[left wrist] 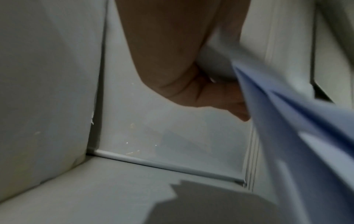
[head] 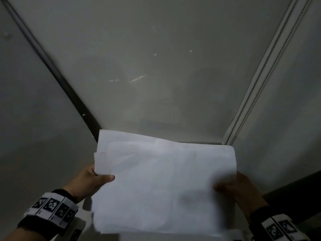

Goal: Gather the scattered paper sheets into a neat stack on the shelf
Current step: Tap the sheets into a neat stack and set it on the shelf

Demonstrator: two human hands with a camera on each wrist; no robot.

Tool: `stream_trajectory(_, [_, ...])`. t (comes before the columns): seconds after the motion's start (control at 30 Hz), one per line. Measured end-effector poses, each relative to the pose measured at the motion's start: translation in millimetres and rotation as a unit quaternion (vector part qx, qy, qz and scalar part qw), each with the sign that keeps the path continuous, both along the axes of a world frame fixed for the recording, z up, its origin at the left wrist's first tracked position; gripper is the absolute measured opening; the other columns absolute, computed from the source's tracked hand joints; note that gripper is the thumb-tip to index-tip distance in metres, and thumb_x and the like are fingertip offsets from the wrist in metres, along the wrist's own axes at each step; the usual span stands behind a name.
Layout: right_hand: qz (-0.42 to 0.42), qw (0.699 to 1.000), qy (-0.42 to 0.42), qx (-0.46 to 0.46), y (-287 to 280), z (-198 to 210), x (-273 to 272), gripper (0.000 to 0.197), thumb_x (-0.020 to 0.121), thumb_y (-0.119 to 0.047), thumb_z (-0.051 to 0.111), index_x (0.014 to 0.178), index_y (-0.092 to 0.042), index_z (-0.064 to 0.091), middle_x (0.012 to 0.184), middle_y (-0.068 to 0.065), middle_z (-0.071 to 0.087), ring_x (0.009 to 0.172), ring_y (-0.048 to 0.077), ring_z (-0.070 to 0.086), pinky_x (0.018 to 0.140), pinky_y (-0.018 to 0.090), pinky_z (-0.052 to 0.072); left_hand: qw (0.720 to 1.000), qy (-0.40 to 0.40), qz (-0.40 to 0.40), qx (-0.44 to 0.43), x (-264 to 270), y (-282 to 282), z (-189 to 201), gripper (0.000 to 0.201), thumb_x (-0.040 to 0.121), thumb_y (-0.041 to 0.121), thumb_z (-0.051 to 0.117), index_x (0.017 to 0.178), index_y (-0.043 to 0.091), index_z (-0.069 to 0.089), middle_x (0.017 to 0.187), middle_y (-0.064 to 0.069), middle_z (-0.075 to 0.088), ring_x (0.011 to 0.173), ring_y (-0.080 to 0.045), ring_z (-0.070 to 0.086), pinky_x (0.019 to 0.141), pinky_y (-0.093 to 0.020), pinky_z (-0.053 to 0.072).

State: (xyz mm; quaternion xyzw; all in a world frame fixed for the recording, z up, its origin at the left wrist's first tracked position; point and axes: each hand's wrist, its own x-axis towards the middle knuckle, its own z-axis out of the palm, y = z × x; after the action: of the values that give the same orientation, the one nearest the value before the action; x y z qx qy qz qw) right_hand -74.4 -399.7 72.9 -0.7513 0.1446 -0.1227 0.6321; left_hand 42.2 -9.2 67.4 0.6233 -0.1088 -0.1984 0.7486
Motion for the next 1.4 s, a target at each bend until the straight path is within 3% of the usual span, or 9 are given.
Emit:
stream_trajectory(0.33, [-0.064,0.997,-0.033,0.008,5,4,0,0.021,0.065,0.014,0.070,0.066,-0.007,0.067,0.048,-0.009,0.068,0.053,0.011,0.064,0.045,0.012,0.049,0.999,0.029,-0.024,0.013,-7,4,-3,0.087,0.014,0.037,0.097,0.092,0.007,0.072,0.088,-0.012,0.078,0.072,-0.022,0.075,0.055,-0.025,0.059])
stream_trajectory(0.47, [-0.076,0.996,-0.028,0.035,3,0,2,0.035,0.041,-0.031,0.090,0.062,-0.010,0.071,0.058,-0.001,0.072,0.067,0.023,0.068,0.054,0.023,0.056,0.996,-0.020,-0.002,0.084,-8,-2,-7,0.052,0.023,0.048,0.090,0.054,0.012,0.069,0.047,-0.002,0.062,0.037,-0.012,0.054,0.038,-0.015,0.042])
stream_trajectory(0.6, [-0.128,0.991,-0.014,-0.022,6,-16,4,0.079,0.024,-0.057,0.086,0.069,0.005,0.066,0.077,0.023,0.070,0.064,0.013,0.068,0.063,0.031,0.057,0.993,-0.035,0.096,0.051,-2,-6,-28,0.046,0.038,0.034,0.081,0.078,0.013,0.073,0.073,-0.002,0.077,0.077,-0.028,0.068,0.069,-0.030,0.058])
stream_trajectory(0.67, [-0.134,0.991,-0.008,0.016,11,-23,1,0.047,0.049,-0.023,0.089,0.075,0.005,0.062,0.076,0.019,0.069,0.043,-0.010,0.056,0.046,0.006,0.046,0.994,-0.015,0.106,0.037,-6,-8,-42,0.064,0.024,0.041,0.092,0.079,0.014,0.075,0.079,-0.001,0.079,0.077,-0.022,0.072,0.069,-0.028,0.062])
stream_trajectory(0.77, [-0.119,0.991,0.035,0.040,25,-29,-9,0.013,0.070,0.012,0.069,0.070,0.003,0.059,0.051,0.000,0.066,0.040,-0.003,0.057,0.043,0.006,0.041,0.990,0.014,0.126,0.060,-12,-12,-62,0.054,0.040,0.032,0.094,0.080,0.006,0.069,0.080,-0.011,0.076,0.077,-0.028,0.072,0.058,-0.024,0.061])
stream_trajectory(0.87, [-0.095,0.994,0.059,-0.016,32,-43,-17,0.026,0.068,0.007,0.073,0.058,-0.011,0.057,0.068,0.011,0.060,0.056,0.009,0.053,0.058,0.022,0.042,0.986,0.031,0.126,0.104,-14,-10,-73,0.038,0.048,0.006,0.087,0.080,0.004,0.068,0.099,-0.029,0.070,0.082,-0.036,0.066,0.066,-0.033,0.059])
stream_trajectory(1.1, [-0.003,0.998,0.055,-0.019,28,-41,-18,0.036,0.057,0.011,0.078,0.066,-0.022,0.063,0.053,-0.014,0.065,0.064,0.007,0.062,0.050,0.002,0.043,0.994,0.003,0.033,0.104,-7,0,-53,0.092,0.013,0.039,0.096,0.095,0.004,0.072,0.095,-0.017,0.076,0.090,-0.032,0.072,0.072,-0.036,0.062])
stream_trajectory(1.2, [0.097,0.992,0.073,0.021,26,-31,-13,0.049,0.045,-0.012,0.081,0.090,-0.023,0.062,0.091,-0.005,0.070,0.077,-0.008,0.062,0.062,0.006,0.047,0.988,-0.035,-0.006,0.151,-10,-4,-36,0.111,0.024,0.064,0.084,0.118,0.009,0.062,0.119,-0.004,0.067,0.111,-0.020,0.063,0.100,-0.037,0.049])
stream_trajectory(1.4, [0.013,0.995,0.083,-0.053,36,-40,4,0.029,0.066,0.001,0.076,0.083,-0.018,0.062,0.075,-0.008,0.065,0.077,0.015,0.060,0.066,0.021,0.045,0.991,0.005,0.057,0.117,-13,-24,-54,0.095,0.025,0.047,0.089,0.106,0.006,0.064,0.094,-0.009,0.072,0.096,-0.028,0.067,0.076,-0.032,0.055])
